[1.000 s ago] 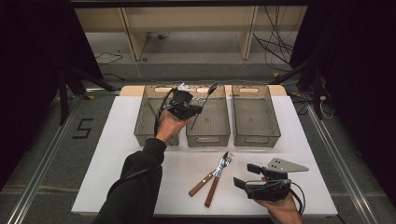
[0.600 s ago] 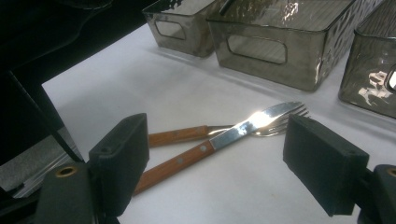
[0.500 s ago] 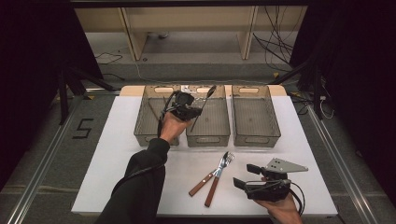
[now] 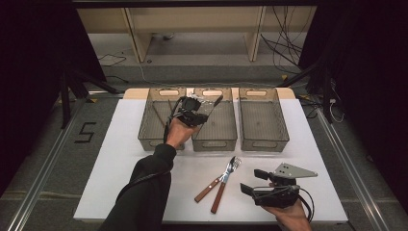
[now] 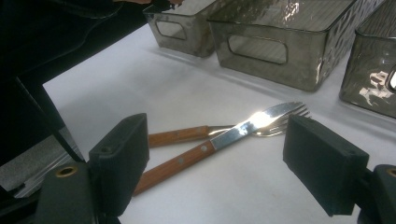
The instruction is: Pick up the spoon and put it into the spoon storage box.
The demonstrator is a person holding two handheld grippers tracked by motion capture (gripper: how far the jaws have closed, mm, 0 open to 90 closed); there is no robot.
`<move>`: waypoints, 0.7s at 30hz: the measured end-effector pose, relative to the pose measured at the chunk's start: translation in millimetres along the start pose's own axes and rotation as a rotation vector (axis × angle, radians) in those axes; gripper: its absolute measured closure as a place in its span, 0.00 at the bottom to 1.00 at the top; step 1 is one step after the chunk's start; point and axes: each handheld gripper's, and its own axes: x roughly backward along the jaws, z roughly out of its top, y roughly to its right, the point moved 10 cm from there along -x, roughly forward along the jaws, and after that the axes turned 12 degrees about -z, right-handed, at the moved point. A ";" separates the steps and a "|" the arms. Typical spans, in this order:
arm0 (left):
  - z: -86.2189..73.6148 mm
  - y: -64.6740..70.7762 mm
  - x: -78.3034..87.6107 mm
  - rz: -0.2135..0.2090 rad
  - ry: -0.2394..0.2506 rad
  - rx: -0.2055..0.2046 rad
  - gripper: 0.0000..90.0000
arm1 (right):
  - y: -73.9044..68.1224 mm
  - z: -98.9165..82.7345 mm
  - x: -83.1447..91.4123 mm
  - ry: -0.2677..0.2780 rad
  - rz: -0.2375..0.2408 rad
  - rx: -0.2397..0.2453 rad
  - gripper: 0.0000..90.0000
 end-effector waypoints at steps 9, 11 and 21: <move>-2.1 11.6 16.9 -0.010 -0.002 0.003 0.45 | 0.0 0.3 -0.1 0.002 -0.002 0.002 0.26; -4.3 15.4 23.2 -0.026 0.007 0.000 0.41 | 0.0 0.4 0.0 0.003 -0.003 0.002 0.26; -26.4 26.5 65.7 -0.061 0.069 -0.021 0.28 | 1.5 0.9 -0.4 0.001 -0.009 -0.001 0.26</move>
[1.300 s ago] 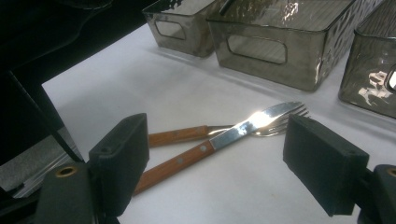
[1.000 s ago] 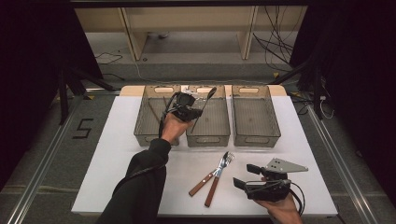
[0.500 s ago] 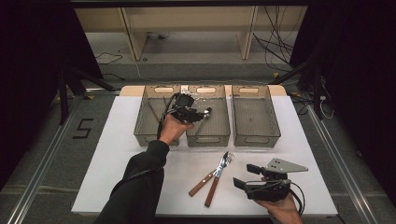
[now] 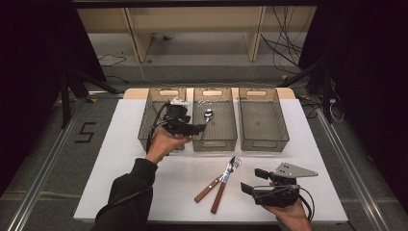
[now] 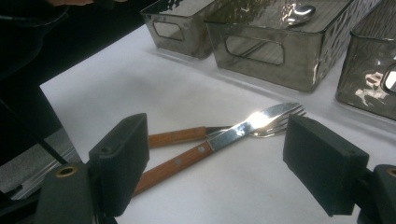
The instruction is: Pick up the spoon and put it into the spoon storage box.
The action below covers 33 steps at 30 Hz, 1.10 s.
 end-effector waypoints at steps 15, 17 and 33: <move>-39.6 5.5 40.7 -0.023 0.080 0.002 0.21 | -5.2 -0.5 -2.1 -0.009 0.002 0.011 0.26; -45.2 5.2 45.0 -0.023 0.088 0.001 0.20 | -6.1 -0.5 -2.5 -0.011 0.003 0.011 0.26; -91.3 2.5 70.5 -0.030 0.174 -0.005 0.17 | -14.5 -2.9 -9.5 -0.028 0.023 0.024 0.26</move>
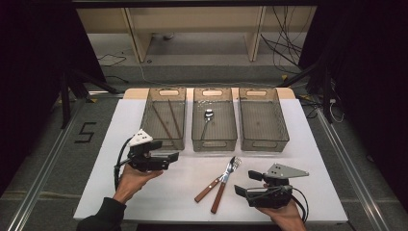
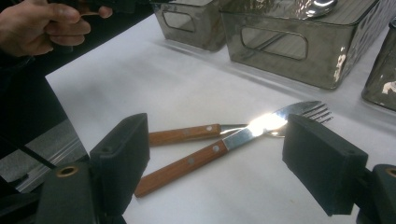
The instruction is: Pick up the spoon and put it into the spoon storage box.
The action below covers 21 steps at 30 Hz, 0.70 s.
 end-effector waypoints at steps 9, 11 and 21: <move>-14.9 3.8 14.2 -0.016 0.014 0.003 0.17 | -4.2 -0.7 -3.2 -0.011 0.007 0.008 0.27; -17.9 3.7 15.9 -0.012 0.013 0.004 0.17 | -5.8 -1.0 -4.0 -0.014 0.009 0.011 0.27; -25.7 7.7 22.7 -0.011 0.011 -0.016 0.17 | -13.3 -1.2 -8.8 -0.025 0.018 0.026 0.28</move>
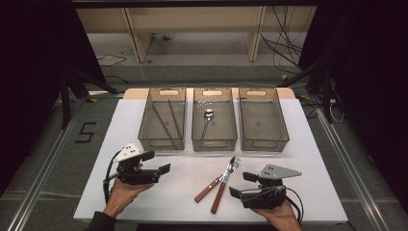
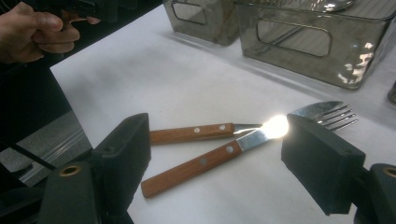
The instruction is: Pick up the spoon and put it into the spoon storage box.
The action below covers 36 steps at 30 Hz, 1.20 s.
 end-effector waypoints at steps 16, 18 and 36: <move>-9.5 10.7 7.1 0.000 -0.007 -0.035 0.17 | -17.9 1.3 -18.2 -0.054 0.021 0.049 0.33; -10.3 11.1 7.9 0.004 -0.009 -0.039 0.17 | -20.5 0.7 -21.5 -0.062 0.025 0.059 0.34; -14.1 15.0 10.9 0.007 -0.003 -0.050 0.17 | -43.4 -12.1 -44.1 -0.156 0.040 0.148 0.62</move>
